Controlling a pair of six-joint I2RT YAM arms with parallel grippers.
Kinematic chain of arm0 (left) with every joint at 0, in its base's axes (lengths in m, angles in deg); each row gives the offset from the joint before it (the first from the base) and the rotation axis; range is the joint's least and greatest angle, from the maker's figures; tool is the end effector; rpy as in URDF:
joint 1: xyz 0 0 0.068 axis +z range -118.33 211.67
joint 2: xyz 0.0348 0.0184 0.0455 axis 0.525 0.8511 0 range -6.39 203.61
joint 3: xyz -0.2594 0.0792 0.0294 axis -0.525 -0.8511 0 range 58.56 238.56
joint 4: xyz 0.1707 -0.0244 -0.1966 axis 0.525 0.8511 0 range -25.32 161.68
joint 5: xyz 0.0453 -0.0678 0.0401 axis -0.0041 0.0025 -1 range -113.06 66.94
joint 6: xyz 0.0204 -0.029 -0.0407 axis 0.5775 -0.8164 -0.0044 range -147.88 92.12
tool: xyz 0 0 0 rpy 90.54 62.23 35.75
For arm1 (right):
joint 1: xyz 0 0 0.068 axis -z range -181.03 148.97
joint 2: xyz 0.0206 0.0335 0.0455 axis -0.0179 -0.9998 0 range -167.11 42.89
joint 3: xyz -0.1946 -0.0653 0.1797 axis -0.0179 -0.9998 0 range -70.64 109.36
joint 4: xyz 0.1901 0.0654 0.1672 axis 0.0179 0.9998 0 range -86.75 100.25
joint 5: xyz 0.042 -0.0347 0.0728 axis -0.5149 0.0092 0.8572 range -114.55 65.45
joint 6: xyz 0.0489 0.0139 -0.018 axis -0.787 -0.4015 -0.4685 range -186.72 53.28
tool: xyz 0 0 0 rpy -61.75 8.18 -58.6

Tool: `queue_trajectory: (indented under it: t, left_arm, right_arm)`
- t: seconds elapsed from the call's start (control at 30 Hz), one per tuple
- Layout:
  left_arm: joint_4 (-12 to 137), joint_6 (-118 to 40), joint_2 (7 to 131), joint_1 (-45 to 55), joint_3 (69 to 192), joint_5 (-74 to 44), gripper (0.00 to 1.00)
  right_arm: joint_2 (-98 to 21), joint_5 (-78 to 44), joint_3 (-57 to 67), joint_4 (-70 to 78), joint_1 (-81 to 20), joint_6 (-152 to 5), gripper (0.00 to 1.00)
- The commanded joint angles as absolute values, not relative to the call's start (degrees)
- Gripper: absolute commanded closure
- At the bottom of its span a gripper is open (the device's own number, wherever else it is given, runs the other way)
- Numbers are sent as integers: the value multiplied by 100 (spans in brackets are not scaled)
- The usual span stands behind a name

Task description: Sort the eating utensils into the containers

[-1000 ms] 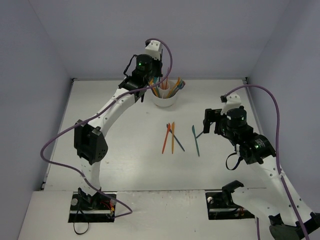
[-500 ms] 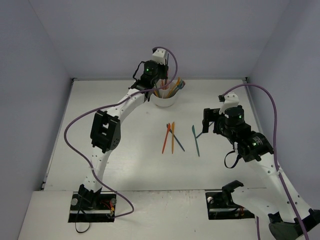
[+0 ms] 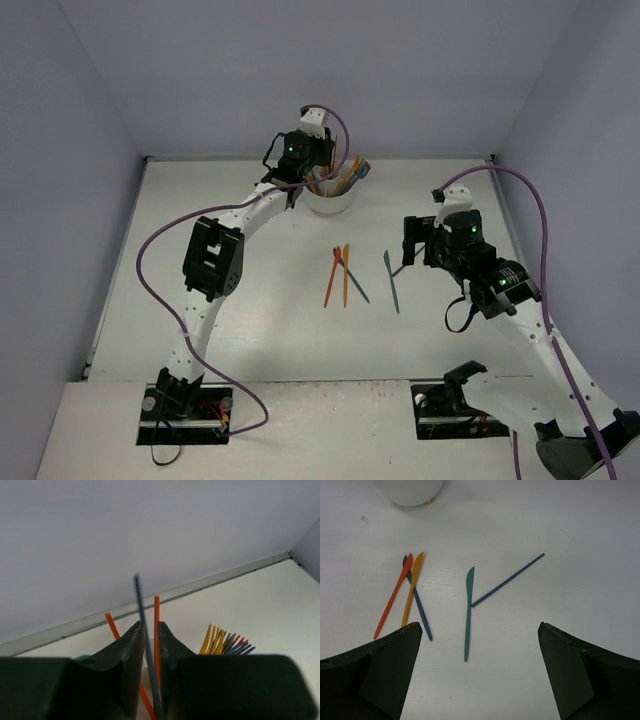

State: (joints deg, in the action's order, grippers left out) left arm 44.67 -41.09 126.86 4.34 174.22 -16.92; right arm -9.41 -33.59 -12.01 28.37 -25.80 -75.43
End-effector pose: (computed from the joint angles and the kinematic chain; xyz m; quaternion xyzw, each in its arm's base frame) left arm 0.4974 -0.2613 0.2934 0.1233 0.6811 -0.2845 0.6633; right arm 0.1830 0.0782 0.3739 -0.0678 0.8090 0.1058 0.5742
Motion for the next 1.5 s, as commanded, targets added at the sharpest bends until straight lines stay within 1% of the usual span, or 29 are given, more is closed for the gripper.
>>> queue_trajectory:
  t: [0.0, 0.13, 0.23, 0.3, 0.33, 0.4, 0.47, 0.53, 0.6, 0.63, 0.7, 0.8, 0.93, 1.03, 1.13, 1.27, 1.33, 1.47]
  left_arm:
    - [3972, -4238, 12087, 460, 17213, -1629, 76]
    - [3989, -4150, 11741, 451, 16940, -1644, 66]
    - [3992, -4075, 11294, 451, 16587, -1734, 58]
    - [4007, -4042, 10922, 450, 16249, -1781, 55]
    - [4025, -4023, 10856, 443, 16116, -1804, 52]
    - [4324, -4001, 10284, 435, 15824, -1928, 44]
    - [5036, -3964, 9737, 443, 15612, -2050, 39]
    - [5783, -3841, 9378, 443, 15582, -2140, 32]
    - [6989, -3734, 8923, 443, 15531, -2252, 28]
    - [7513, -3649, 8697, 443, 15496, -2253, 24]
    - [8202, -3502, 8342, 462, 15311, -2477, 20]
    - [8938, -3358, 7733, 485, 14715, -2810, 13]
    - [9404, -3414, 6991, 594, 13806, -2983, 12]
    - [9441, -3626, 6314, 733, 12824, -2976, 12]
    - [9417, -3678, 5938, 808, 12082, -2953, 12]
    - [9447, -3711, 5786, 892, 11514, -2873, 12]
    - [9419, -3688, 5761, 984, 11249, -2617, 12]
    - [9250, -3695, 5777, 1050, 10955, -2489, 12]
  right_arm:
    - [-1037, -3519, -1079, 2601, -2563, -7568, 0]
    - [-1093, -3717, -1111, 2607, -2560, -7755, 0]
    - [-1173, -4103, -1142, 2617, -2552, -8148, 0]
    - [-1239, -4395, -1148, 2610, -2536, -8529, 0]
    - [-1261, -4429, -1132, 2611, -2522, -8652, 0]
    - [-1485, -4652, -1075, 2619, -2449, -8870, 0]
    - [-1674, -4731, -989, 2619, -2357, -9064, 0]
    - [-2035, -4686, -931, 2627, -2109, -9223, 1]
    - [-2412, -4447, -859, 2636, -1896, -9441, 5]
    - [-2533, -4355, -837, 2636, -1728, -9470, 6]
    - [-3014, -4130, -770, 2636, -1503, -9561, 9]
    - [-3509, -3868, -616, 2636, -1263, -9659, 12]
    - [-4322, -3780, -392, 2619, -1024, -9721, 21]
    - [-4825, -3599, -233, 2612, -916, -9730, 29]
    - [-5348, -3493, -56, 2593, -845, -9771, 39]
    - [-5777, -3403, 126, 2557, -682, -9801, 48]
    - [-6037, -3303, 227, 2538, -616, -9820, 52]
    - [-6390, -3114, 386, 2461, -507, -9789, 58]
